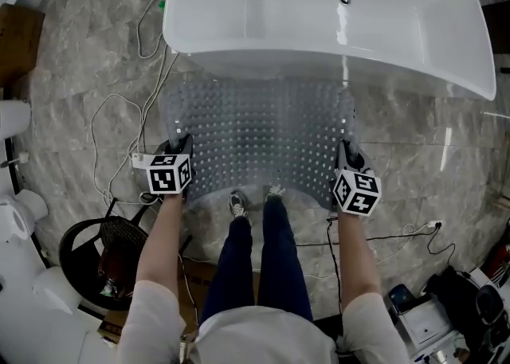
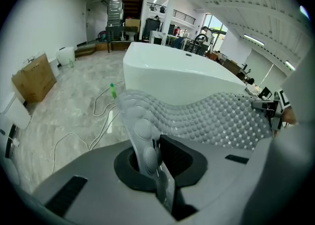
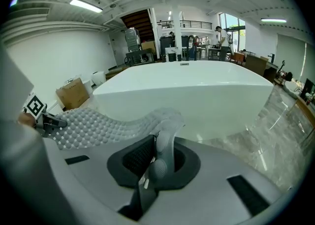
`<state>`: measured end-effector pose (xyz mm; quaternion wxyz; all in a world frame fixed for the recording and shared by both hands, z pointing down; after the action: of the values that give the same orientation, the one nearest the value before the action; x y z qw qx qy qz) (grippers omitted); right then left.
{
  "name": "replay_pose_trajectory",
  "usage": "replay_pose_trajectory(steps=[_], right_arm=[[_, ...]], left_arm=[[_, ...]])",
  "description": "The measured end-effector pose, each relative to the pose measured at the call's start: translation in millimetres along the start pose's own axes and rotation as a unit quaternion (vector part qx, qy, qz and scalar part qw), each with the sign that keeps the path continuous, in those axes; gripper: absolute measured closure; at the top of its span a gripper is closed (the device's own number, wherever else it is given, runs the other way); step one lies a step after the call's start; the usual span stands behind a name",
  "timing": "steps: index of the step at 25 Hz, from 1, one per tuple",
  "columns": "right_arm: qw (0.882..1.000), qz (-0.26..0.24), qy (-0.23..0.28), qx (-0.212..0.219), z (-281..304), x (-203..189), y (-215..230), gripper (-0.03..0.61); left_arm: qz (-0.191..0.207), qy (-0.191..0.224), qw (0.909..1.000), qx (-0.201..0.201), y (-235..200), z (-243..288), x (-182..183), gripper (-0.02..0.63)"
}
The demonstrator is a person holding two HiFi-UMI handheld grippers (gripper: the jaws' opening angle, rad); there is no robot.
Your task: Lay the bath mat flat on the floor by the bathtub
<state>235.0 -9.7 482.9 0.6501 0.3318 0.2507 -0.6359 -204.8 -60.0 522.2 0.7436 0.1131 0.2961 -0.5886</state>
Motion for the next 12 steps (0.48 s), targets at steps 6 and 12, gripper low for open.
replay_pose_trajectory(steps=[6,12], right_arm=[[1.000,0.007,-0.009,-0.008,41.5,-28.3,3.3,0.537],[1.000,0.001,-0.017,-0.009,80.2,-53.1,11.5,0.537]], left_arm=[[-0.002,-0.004,1.0000,0.002,-6.3,43.5,-18.1,0.571],[0.001,-0.004,1.0000,0.008,-10.2,84.3,-31.5,0.571]])
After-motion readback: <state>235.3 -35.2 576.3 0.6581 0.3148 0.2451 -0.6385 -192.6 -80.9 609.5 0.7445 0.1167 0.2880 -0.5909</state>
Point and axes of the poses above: the fingertips, and each gripper's own axes: z forward along the fingers, y to its right, x out of its top, the point moved 7 cm from there along -z, backward along the fingers, and after that the axes turned 7 degrees about y, right-handed, at the moved point
